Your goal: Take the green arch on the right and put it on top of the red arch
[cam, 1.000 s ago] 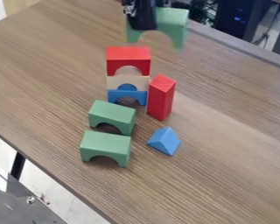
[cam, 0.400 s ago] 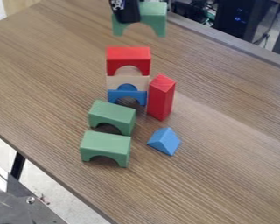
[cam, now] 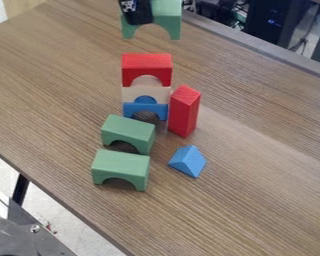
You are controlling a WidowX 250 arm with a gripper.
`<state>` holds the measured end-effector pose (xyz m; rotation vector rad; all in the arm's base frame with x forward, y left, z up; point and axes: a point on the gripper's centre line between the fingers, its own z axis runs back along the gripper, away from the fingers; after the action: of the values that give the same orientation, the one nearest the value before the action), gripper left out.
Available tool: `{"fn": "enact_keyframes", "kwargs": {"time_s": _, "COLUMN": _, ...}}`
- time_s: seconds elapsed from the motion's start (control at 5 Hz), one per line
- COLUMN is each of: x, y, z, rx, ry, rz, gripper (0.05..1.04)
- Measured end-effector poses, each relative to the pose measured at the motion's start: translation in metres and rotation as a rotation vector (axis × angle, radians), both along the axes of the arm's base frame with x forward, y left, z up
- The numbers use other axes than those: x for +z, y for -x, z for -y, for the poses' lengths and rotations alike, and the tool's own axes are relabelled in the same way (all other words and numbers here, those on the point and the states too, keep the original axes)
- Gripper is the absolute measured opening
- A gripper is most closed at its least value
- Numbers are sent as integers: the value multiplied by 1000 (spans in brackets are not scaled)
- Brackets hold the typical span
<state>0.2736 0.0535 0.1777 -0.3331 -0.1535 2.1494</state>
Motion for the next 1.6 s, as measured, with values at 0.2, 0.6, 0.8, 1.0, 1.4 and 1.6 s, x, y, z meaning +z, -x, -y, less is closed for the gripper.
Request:
{"fn": "enact_keyframes", "kwargs": {"time_s": 0.2, "x": -5, "y": -2, "z": -4, "rx": 9, "ry": -7, "rz": -7, "gripper": 536}}
{"fn": "enact_keyframes", "kwargs": {"time_s": 0.6, "x": -20, "y": -6, "z": -6, "rx": 17, "ry": -4, "rz": -22, "gripper": 536}}
{"fn": "enact_keyframes", "kwargs": {"time_s": 0.8, "x": -28, "y": -9, "z": -7, "rx": 26, "ry": -2, "rz": -30, "gripper": 536}}
{"fn": "enact_keyframes", "kwargs": {"time_s": 1.0, "x": -33, "y": -10, "z": -10, "rx": 39, "ry": -10, "rz": -32, "gripper": 536}}
{"fn": "enact_keyframes", "kwargs": {"time_s": 1.4, "x": -35, "y": -13, "z": -13, "rx": 48, "ry": -23, "rz": -28, "gripper": 536}}
{"fn": "enact_keyframes", "kwargs": {"time_s": 1.6, "x": -37, "y": -12, "z": -11, "rx": 51, "ry": -15, "rz": -31, "gripper": 536}}
